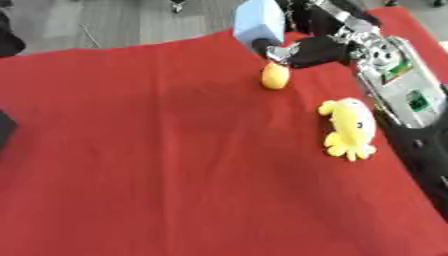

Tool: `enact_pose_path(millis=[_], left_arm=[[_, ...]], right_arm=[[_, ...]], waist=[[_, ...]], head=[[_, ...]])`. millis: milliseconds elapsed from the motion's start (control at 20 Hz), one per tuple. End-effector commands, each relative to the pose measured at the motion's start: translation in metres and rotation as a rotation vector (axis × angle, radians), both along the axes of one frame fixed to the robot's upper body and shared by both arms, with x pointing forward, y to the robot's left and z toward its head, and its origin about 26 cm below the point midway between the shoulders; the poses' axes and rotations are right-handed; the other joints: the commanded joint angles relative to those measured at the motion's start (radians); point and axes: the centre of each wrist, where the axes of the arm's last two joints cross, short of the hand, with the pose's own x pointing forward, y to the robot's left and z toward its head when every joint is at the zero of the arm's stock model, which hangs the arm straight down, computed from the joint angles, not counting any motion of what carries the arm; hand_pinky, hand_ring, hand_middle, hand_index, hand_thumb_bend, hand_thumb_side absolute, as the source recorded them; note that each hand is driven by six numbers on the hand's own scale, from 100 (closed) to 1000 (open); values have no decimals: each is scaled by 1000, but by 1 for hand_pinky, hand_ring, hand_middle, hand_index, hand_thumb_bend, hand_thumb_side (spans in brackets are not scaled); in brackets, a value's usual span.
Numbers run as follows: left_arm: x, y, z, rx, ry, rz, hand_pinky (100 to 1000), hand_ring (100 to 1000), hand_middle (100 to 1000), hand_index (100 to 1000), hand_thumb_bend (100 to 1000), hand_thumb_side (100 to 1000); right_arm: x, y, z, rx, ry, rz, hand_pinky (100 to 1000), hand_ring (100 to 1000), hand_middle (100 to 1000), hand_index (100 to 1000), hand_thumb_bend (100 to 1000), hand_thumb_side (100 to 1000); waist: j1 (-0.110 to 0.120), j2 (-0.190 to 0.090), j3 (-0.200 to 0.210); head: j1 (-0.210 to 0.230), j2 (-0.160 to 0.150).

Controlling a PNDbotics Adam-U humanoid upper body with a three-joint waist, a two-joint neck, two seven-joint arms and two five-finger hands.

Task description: Pick up the objects with one hand, pass them to the other hand, and then place them into the box on the other side of the table.

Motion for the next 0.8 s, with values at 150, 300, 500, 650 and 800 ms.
enact_pose_path(millis=[150, 300, 500, 650, 800], left_arm=[[-11, -3, 34, 145, -29, -23, 816, 735, 729, 790, 740, 575], [-14, -10, 41, 227, 1, -57, 819, 741, 732, 794, 746, 555], [-19, -24, 56, 362, 30, -113, 824, 751, 740, 803, 754, 527], [-21, -37, 68, 472, 59, -159, 826, 759, 745, 805, 761, 515], [-24, -49, 79, 579, 89, -191, 829, 769, 754, 809, 761, 524]], right_arm=[[-2, 28, 2, -13, -38, 72, 794, 589, 473, 572, 100, 100], [0, 45, -6, -6, -25, 110, 792, 585, 473, 572, 100, 100], [2, 60, -15, 2, -7, 125, 790, 585, 473, 572, 100, 100], [2, 70, -18, 1, -15, 133, 790, 587, 474, 573, 100, 100], [2, 81, -22, -9, -29, 142, 791, 590, 476, 575, 100, 100]], waist=[[-2, -40, 3], [1, -40, 13], [2, -42, 24], [2, -46, 30], [4, -50, 35]], head=[[27, 18], [49, 22], [42, 25], [28, 25], [11, 27]])
